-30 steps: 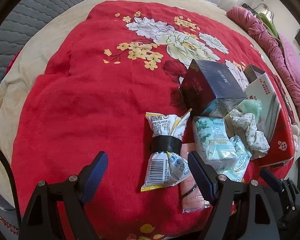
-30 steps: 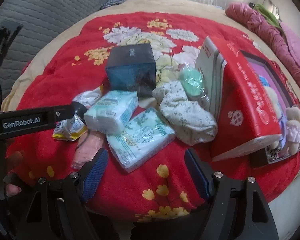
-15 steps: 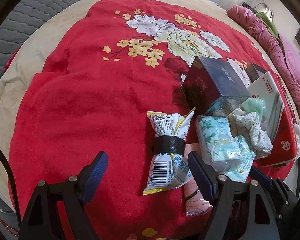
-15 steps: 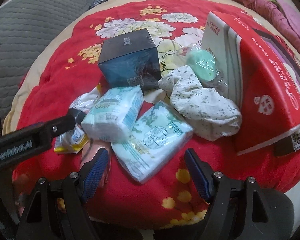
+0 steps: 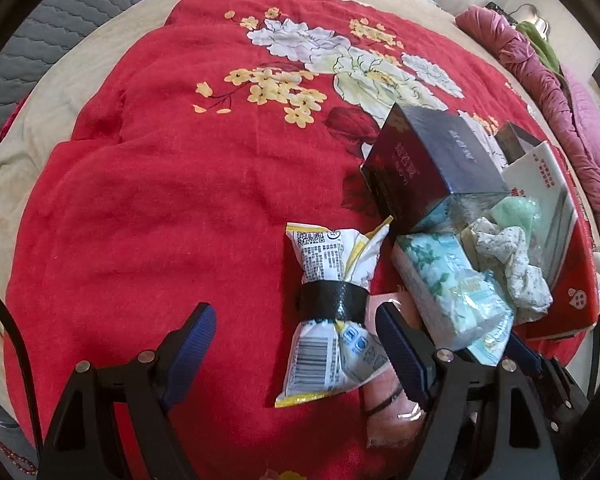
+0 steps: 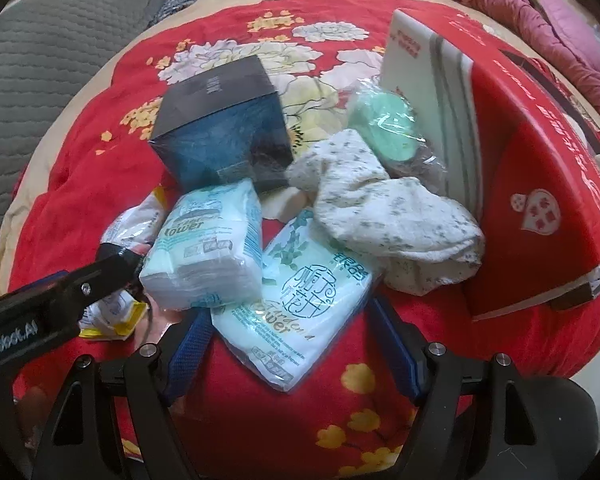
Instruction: Organize soft objects
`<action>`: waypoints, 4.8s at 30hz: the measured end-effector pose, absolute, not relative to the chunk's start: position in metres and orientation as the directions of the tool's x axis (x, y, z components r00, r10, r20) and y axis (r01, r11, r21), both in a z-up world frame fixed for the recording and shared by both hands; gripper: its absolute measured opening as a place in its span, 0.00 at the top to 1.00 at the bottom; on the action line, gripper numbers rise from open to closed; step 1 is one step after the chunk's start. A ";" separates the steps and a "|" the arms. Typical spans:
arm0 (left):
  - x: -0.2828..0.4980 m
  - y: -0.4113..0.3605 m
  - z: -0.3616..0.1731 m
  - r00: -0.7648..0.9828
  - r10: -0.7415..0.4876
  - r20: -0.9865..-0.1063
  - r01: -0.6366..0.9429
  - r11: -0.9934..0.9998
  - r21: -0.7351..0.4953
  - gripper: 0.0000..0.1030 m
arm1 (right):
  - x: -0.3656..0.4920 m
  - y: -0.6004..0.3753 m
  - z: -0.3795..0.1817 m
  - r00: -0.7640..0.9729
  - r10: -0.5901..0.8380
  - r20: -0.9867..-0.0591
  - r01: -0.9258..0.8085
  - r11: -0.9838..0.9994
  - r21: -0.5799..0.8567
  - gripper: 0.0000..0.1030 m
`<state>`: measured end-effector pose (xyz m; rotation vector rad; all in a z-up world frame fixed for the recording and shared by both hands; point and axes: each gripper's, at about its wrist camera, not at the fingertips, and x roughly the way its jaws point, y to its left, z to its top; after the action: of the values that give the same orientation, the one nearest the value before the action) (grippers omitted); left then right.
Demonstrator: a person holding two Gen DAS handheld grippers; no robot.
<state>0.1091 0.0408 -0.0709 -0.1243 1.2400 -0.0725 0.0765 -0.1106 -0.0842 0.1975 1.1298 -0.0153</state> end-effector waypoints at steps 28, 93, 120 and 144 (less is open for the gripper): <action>0.128 0.032 -0.097 0.316 -0.052 -0.947 -0.036 0.997 -0.067 0.29 | 0.072 -0.132 -0.084 0.455 0.071 -0.888 0.122 0.982 0.141 0.44; 0.041 -0.125 0.078 0.516 -0.297 -0.803 0.323 0.936 -0.139 0.61 | -0.020 -0.258 0.097 0.841 -0.046 -0.540 0.145 0.979 0.142 0.45; 0.097 -0.291 0.043 0.349 -0.412 -0.842 0.520 0.832 -0.192 0.61 | -0.017 -0.419 0.086 0.789 -0.245 -0.564 0.383 0.913 0.139 0.45; 0.127 -0.335 -0.023 0.235 -0.373 -0.898 0.526 0.825 -0.205 0.61 | 0.019 -0.447 -0.031 0.588 -0.187 -0.787 0.384 0.921 0.068 0.45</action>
<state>0.1272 -0.3349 -0.0225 0.1511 1.1826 -0.6198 0.0186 -0.4473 -0.0311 0.2418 0.8824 -0.3360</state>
